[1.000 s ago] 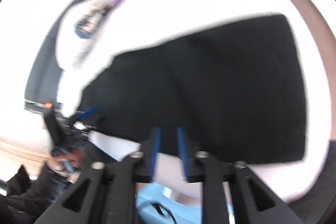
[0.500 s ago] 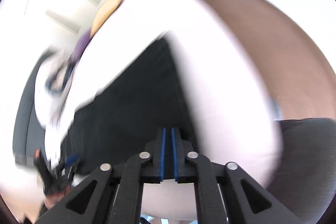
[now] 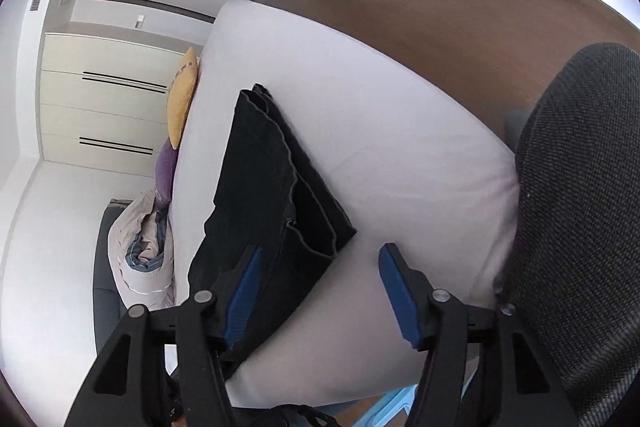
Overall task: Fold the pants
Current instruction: 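Grasp the leg hems with the right tool and lift them toward the waistband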
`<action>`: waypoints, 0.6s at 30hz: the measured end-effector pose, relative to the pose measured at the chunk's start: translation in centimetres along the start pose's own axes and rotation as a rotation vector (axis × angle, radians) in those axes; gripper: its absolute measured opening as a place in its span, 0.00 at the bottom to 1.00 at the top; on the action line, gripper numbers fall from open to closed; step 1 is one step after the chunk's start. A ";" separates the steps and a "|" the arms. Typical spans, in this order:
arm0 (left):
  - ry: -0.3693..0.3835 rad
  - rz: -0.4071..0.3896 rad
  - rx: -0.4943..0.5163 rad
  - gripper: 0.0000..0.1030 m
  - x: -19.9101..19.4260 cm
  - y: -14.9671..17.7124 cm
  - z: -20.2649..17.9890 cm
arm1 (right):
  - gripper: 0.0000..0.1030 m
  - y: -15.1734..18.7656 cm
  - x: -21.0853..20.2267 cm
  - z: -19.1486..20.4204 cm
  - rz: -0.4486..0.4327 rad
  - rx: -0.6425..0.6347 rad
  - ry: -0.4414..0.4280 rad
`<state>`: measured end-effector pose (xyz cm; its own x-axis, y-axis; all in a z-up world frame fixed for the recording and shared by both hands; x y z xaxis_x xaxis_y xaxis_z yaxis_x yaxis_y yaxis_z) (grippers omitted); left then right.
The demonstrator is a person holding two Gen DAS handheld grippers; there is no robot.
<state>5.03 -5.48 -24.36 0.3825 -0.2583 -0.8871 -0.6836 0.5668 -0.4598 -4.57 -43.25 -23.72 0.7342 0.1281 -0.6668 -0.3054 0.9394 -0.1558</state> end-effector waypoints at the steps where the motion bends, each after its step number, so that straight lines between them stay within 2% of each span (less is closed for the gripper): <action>1: 0.007 0.004 -0.005 0.59 0.0 -0.1 -0.2 | 0.65 0.0 -0.4 -0.2 -0.007 0.009 -0.002; 5: 0.010 0.006 -0.011 0.59 0.0 -0.5 -1.4 | 0.71 -0.8 -0.5 0.0 -0.034 -0.028 0.005; 10: 0.013 0.014 -0.052 0.59 0.2 -0.5 -1.3 | 0.71 -2.6 -0.2 0.2 -0.107 -0.005 -0.034; 15: 0.030 -0.009 -0.068 0.59 -0.3 -2.6 -1.1 | 0.71 -2.9 0.8 1.7 -0.113 -0.047 -0.066; 18: 0.025 -0.014 -0.035 0.59 -0.4 -3.5 -1.9 | 0.63 -4.2 0.3 2.5 -0.097 -0.119 0.004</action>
<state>6.09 -8.82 -22.44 0.3768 -0.2857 -0.8811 -0.6998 0.5354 -0.4729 -1.52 -46.37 -21.40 0.7612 0.0371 -0.6475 -0.3032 0.9029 -0.3047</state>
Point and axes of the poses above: each gripper's, at about its wrist camera, not at the fingertips, and x roughly the way its jaws point, z to its left, y to its underside, the point moved 10 cm from there along x, roughly the way its jaws point, and after that the axes turned 2 degrees about -y, right-handed, at the moved point
